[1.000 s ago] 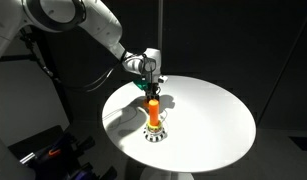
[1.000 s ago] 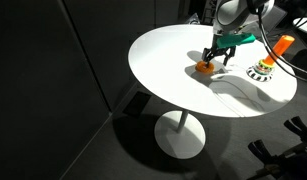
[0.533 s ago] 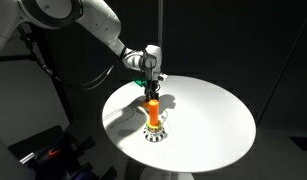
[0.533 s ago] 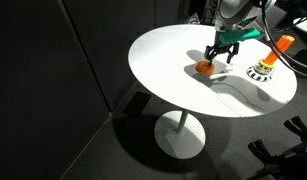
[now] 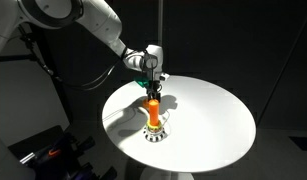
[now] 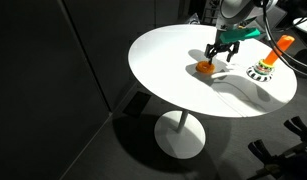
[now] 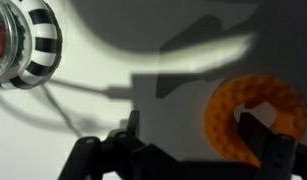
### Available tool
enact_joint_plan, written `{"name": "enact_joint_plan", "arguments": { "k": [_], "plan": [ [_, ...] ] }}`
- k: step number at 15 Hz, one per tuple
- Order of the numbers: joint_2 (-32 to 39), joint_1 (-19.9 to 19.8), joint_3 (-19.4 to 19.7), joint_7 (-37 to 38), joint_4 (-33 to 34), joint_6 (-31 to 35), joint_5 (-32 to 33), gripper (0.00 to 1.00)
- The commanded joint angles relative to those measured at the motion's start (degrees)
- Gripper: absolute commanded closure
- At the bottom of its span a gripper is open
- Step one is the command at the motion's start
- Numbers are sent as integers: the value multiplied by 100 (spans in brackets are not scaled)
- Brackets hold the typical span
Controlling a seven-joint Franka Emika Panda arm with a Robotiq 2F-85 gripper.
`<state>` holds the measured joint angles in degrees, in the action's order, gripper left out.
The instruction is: Put the round, orange item on the block
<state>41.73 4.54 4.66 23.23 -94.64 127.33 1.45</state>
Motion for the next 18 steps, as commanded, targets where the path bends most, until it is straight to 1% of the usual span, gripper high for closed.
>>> {"name": "enact_joint_plan", "arguments": {
  "k": [1,8,9,14,18],
  "plan": [
    [-36,-47,-4,-149,-112,245,-72,0],
    [53,-54,-13,-233,-195,496,-85,0],
    [55,-55,-12,-238,-204,495,-87,18],
    [18,-44,7,-188,-211,459,-93,60],
    [-139,-48,12,-169,-226,387,-115,90]
  ]
}}
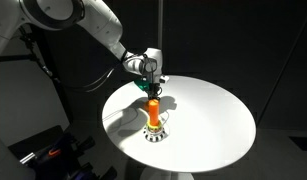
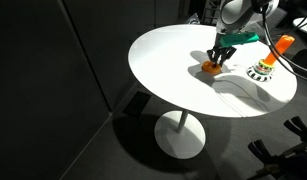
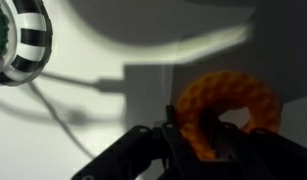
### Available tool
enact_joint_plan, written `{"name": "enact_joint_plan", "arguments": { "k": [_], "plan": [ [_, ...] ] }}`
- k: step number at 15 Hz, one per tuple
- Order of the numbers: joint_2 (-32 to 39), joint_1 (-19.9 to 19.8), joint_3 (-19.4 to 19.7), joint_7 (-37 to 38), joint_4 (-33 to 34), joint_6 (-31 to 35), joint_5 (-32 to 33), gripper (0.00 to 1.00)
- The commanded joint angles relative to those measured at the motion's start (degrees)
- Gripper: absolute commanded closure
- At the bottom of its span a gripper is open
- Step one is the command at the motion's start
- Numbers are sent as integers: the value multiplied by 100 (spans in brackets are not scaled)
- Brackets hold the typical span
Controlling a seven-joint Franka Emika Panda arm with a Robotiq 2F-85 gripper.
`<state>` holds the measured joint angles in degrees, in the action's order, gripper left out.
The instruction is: Put the round, orange item on the block
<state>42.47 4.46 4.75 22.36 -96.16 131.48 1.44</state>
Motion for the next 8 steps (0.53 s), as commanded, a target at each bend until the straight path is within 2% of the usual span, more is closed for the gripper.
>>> {"name": "enact_joint_plan", "arguments": {
  "k": [1,3,4,8],
  "plan": [
    [-266,-45,4,-82,-74,-57,-121,96],
    [-389,-54,11,-80,-79,-110,-127,93],
    [-470,-59,21,-78,-90,-131,-124,95],
    [-765,-71,78,-48,-103,-256,-72,94]
  ]
}}
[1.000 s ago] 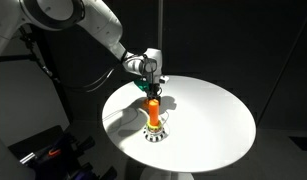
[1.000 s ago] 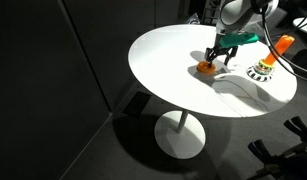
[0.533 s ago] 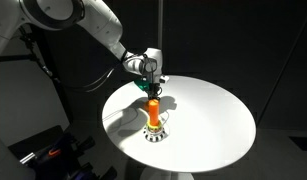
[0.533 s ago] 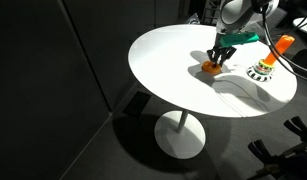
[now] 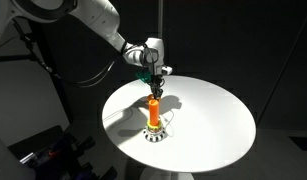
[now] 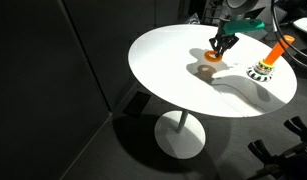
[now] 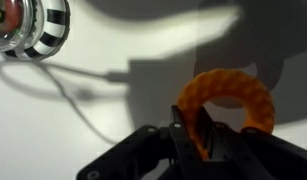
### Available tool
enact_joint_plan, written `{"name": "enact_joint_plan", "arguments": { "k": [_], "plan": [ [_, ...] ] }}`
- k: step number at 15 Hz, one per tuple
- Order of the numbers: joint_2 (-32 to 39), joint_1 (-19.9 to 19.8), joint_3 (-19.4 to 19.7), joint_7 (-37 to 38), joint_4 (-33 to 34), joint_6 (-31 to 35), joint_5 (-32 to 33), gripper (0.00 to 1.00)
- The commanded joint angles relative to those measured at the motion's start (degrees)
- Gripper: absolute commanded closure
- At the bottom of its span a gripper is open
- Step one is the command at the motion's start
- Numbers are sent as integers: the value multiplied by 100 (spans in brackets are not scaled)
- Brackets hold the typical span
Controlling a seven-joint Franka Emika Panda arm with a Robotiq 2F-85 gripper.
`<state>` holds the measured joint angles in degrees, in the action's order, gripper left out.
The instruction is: Put the round, orange item on the block
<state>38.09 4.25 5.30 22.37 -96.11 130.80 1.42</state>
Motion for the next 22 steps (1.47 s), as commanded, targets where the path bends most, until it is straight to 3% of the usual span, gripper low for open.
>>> {"name": "enact_joint_plan", "arguments": {
  "k": [1,14,22],
  "plan": [
    [-407,-52,47,-39,-113,-226,-52,94],
    [-1384,-324,120,-200,-263,-1397,37,93],
    [-2061,-535,181,-337,-819,-1510,109,93]
  ]
}}
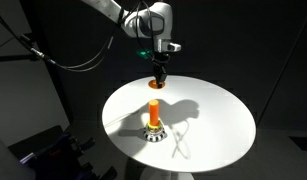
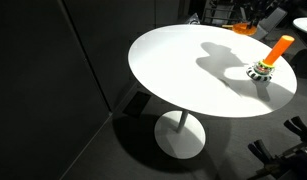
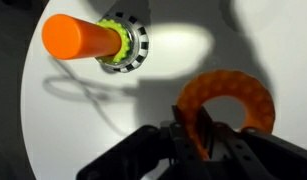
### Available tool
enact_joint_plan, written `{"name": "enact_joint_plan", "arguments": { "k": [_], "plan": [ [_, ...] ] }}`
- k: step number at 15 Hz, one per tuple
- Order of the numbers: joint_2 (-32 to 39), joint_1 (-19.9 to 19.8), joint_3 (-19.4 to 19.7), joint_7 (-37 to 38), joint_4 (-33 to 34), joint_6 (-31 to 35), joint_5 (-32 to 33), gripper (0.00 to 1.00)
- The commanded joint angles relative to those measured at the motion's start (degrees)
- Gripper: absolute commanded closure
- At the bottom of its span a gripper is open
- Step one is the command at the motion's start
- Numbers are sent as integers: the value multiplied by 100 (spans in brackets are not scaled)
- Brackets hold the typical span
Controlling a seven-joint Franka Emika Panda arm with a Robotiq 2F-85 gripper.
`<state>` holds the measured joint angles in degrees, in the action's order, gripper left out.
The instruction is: Put the round, orange item on the block
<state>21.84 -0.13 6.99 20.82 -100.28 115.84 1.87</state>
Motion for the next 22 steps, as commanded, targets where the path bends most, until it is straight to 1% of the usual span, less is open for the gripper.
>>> {"name": "enact_joint_plan", "arguments": {
  "k": [1,6,15,22],
  "plan": [
    [-520,-135,17,-234,-477,-26,53,93],
    [-854,-346,58,-453,-832,-25,16,93],
    [-1254,-664,219,-758,-1462,58,0,93],
    [-1613,-839,339,-941,-1886,120,56,93]
  ]
}}
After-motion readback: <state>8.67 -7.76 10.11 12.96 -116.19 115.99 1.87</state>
